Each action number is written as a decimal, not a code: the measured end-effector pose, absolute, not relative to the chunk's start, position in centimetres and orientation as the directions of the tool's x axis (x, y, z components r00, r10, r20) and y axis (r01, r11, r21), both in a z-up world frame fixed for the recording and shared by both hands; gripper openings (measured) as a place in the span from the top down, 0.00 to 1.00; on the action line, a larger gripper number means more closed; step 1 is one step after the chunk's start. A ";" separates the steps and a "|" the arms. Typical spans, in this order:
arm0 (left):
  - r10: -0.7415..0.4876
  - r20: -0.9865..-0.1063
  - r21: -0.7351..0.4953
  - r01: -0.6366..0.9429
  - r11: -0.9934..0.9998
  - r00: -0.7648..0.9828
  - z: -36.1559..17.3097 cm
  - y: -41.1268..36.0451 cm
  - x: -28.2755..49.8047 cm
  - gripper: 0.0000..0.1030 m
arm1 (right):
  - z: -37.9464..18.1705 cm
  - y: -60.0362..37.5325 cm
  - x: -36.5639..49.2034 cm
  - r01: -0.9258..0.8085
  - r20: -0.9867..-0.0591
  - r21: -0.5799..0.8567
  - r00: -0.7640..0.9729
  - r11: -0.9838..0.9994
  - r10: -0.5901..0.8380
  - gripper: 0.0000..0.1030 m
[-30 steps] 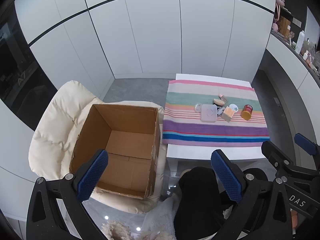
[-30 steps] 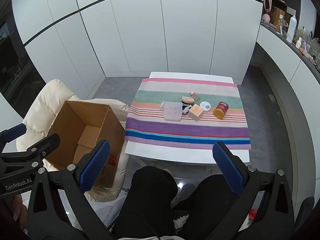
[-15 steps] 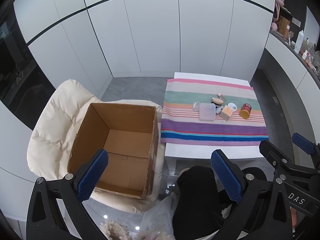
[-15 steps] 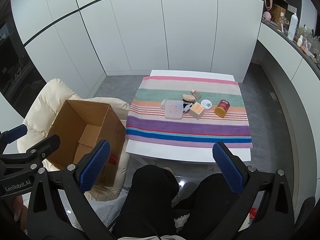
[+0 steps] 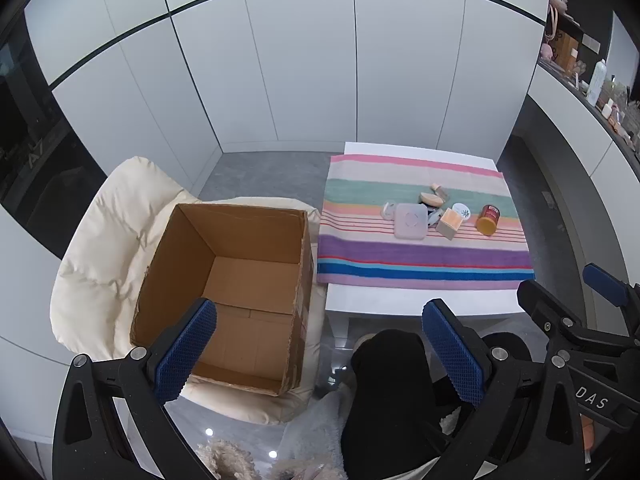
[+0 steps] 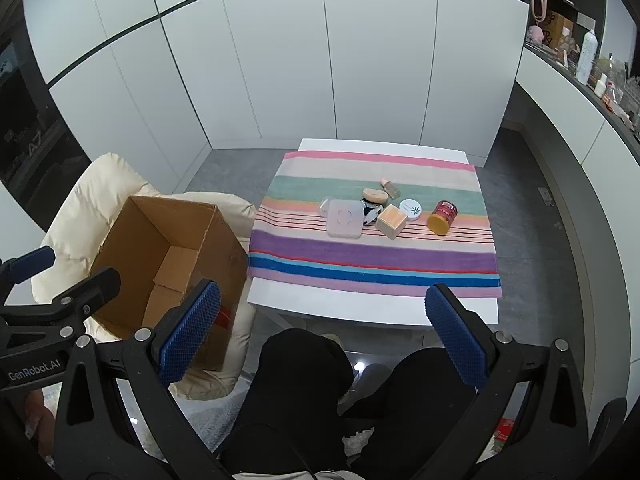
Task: Organize objects
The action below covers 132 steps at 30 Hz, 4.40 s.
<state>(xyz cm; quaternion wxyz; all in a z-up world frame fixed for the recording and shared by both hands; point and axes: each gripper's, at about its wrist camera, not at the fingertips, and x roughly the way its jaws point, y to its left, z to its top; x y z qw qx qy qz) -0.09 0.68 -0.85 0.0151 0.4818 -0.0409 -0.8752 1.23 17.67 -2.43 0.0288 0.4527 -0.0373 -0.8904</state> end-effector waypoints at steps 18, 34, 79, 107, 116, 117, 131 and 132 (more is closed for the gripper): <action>0.003 -0.850 0.026 -0.048 -0.998 -0.527 -2.2 3.9 -0.8 0.00 | -2.8 20.2 1.1 -0.026 -0.796 0.008 -0.605 -1.000 0.009 0.00; 0.051 -0.824 0.027 -0.128 -0.991 -0.564 -8.1 14.3 -5.2 0.01 | -4.8 31.8 0.3 -0.210 -0.717 -0.043 -0.675 -0.977 0.176 0.00; 0.069 -0.951 -0.071 -0.007 -0.997 -0.300 -36.8 17.1 -31.3 0.01 | -35.5 42.9 -25.5 -0.322 -0.904 0.168 -0.426 -0.932 -0.016 0.00; 0.167 -0.927 -0.167 -0.030 -0.985 -0.336 -37.5 16.8 -32.8 0.17 | -38.1 42.0 -28.0 -0.319 -0.928 0.027 -0.361 -0.947 0.095 0.41; 0.109 -0.928 -0.106 -0.027 -0.994 -0.357 -35.7 17.3 -32.8 0.17 | -36.2 41.5 -27.6 -0.287 -0.924 0.012 -0.368 -0.958 0.099 0.42; 0.092 -0.929 -0.089 -0.023 -0.996 -0.357 -35.5 17.3 -32.8 0.17 | -36.0 41.3 -27.5 -0.276 -0.923 0.006 -0.371 -0.961 0.101 0.42; 0.036 -0.907 -0.050 0.022 -0.998 -0.420 -28.4 14.9 -30.8 0.17 | -28.5 39.5 -25.5 -0.206 -0.880 0.011 -0.466 -0.978 0.088 0.42; 0.035 -0.905 -0.049 0.022 -0.999 -0.424 -27.8 14.8 -30.6 0.17 | -27.7 39.1 -25.2 -0.199 -0.876 0.010 -0.475 -0.980 0.088 0.42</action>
